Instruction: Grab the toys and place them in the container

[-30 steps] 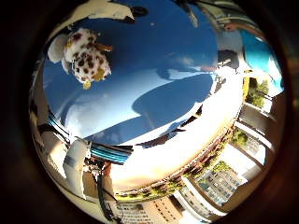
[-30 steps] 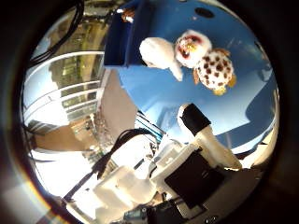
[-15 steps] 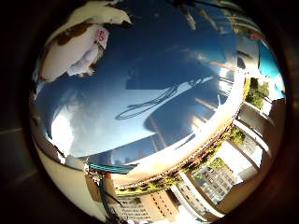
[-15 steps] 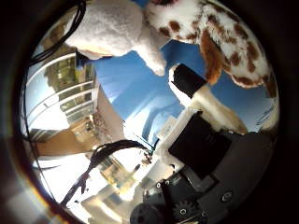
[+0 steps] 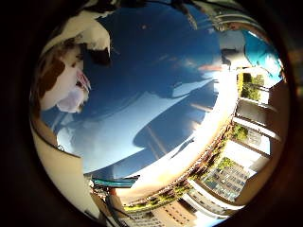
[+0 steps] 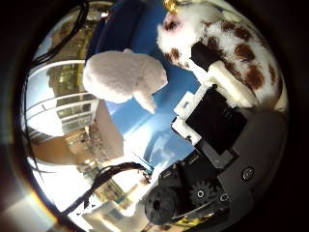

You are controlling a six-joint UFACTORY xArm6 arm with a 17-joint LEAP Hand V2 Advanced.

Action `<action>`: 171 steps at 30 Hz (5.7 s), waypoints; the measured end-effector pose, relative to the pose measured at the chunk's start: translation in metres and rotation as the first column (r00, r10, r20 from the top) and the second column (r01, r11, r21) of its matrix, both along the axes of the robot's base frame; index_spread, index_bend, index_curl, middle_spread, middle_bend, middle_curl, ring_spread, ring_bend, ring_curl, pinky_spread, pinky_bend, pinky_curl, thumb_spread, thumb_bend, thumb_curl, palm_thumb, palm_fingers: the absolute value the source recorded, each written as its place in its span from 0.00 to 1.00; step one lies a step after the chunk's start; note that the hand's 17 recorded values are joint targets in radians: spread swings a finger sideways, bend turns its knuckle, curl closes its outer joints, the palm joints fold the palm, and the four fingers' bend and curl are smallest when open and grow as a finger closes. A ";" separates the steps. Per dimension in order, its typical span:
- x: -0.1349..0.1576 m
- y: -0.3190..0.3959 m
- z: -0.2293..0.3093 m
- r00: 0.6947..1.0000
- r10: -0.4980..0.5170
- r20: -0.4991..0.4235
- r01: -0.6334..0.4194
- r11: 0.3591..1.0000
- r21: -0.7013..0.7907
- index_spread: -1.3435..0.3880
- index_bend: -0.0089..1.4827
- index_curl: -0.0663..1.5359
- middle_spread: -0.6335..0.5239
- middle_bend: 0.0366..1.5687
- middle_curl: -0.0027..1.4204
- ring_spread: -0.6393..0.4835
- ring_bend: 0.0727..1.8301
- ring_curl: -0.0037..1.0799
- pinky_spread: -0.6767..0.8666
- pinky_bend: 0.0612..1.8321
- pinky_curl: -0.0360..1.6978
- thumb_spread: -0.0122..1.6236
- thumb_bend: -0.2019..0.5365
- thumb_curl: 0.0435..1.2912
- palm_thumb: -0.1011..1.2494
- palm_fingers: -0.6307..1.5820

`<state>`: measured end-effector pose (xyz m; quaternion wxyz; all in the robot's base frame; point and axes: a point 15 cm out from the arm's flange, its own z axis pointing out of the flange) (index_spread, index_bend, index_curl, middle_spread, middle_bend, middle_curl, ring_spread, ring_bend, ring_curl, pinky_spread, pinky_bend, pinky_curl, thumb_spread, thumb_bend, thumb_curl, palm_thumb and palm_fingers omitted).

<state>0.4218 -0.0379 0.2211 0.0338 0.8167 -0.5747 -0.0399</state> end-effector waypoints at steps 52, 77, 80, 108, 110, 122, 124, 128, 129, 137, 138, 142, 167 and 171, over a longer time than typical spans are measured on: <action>0.127 0.369 0.086 0.965 0.014 0.262 -0.089 0.956 0.280 0.21 0.72 0.07 0.36 0.66 0.76 0.55 0.73 0.66 0.56 0.74 0.48 0.65 0.21 0.63 0.66 0.74; 0.009 0.290 0.151 0.975 0.222 -0.007 -0.217 0.959 0.181 0.62 0.14 0.13 0.66 0.09 0.27 0.83 0.26 0.29 0.76 0.48 0.28 0.68 0.22 0.40 0.52 0.26; -0.010 0.239 0.175 0.977 0.209 -0.052 -0.198 0.967 0.158 0.64 0.12 0.14 0.67 0.08 0.26 0.84 0.24 0.29 0.76 0.45 0.26 0.69 0.23 0.38 0.51 0.27; -0.029 0.163 -0.036 0.970 0.102 -0.220 -0.074 0.988 0.134 0.79 0.11 0.18 0.62 0.14 0.27 0.83 0.27 0.30 0.78 0.45 0.19 0.69 0.23 0.32 0.53 0.39; -0.029 0.167 -0.047 0.965 0.103 -0.242 -0.074 0.989 0.126 0.79 0.12 0.18 0.60 0.15 0.27 0.83 0.30 0.31 0.78 0.44 0.18 0.69 0.24 0.32 0.54 0.43; -0.006 0.160 -0.045 0.981 0.103 -0.162 -0.096 0.994 0.046 0.57 0.19 0.09 0.38 0.51 0.52 0.61 0.70 0.58 0.69 0.65 0.28 0.65 0.27 0.37 0.71 0.71; 0.008 0.160 -0.037 0.991 0.094 -0.092 -0.089 0.994 0.055 0.54 0.23 0.08 0.36 0.54 0.56 0.59 0.71 0.60 0.67 0.70 0.31 0.64 0.27 0.38 0.74 0.74; 0.031 0.143 -0.012 0.998 0.046 0.046 -0.049 0.996 0.075 0.46 0.35 0.07 0.33 0.60 0.64 0.54 0.72 0.64 0.62 0.78 0.36 0.63 0.30 0.44 0.82 0.76; 0.028 0.140 -0.008 0.998 0.041 0.045 -0.044 0.996 0.075 0.44 0.38 0.06 0.32 0.61 0.66 0.53 0.73 0.65 0.61 0.79 0.37 0.63 0.29 0.45 0.82 0.76; -0.040 0.136 0.031 0.987 0.068 -0.142 -0.060 0.997 0.057 0.34 0.54 0.04 0.30 0.66 0.76 0.49 0.75 0.70 0.57 0.83 0.42 0.65 0.26 0.51 0.84 0.73; -0.045 0.136 0.048 0.988 0.074 -0.135 -0.067 0.996 0.057 0.32 0.56 0.04 0.30 0.66 0.77 0.49 0.75 0.71 0.56 0.83 0.42 0.65 0.26 0.52 0.84 0.72; -0.066 0.138 0.101 0.990 0.098 -0.103 -0.093 0.994 0.052 0.30 0.62 0.03 0.29 0.67 0.80 0.48 0.76 0.73 0.55 0.84 0.43 0.65 0.25 0.54 0.83 0.71; -0.044 0.304 0.212 0.968 0.235 0.083 -0.242 0.967 0.086 0.23 0.81 0.03 0.28 0.73 0.89 0.46 0.82 0.77 0.52 0.88 0.48 0.67 0.26 0.64 0.80 0.65; -0.027 0.335 0.179 0.971 0.226 0.073 -0.232 0.968 0.095 0.23 0.82 0.03 0.29 0.73 0.89 0.46 0.83 0.77 0.52 0.88 0.49 0.67 0.24 0.65 0.78 0.65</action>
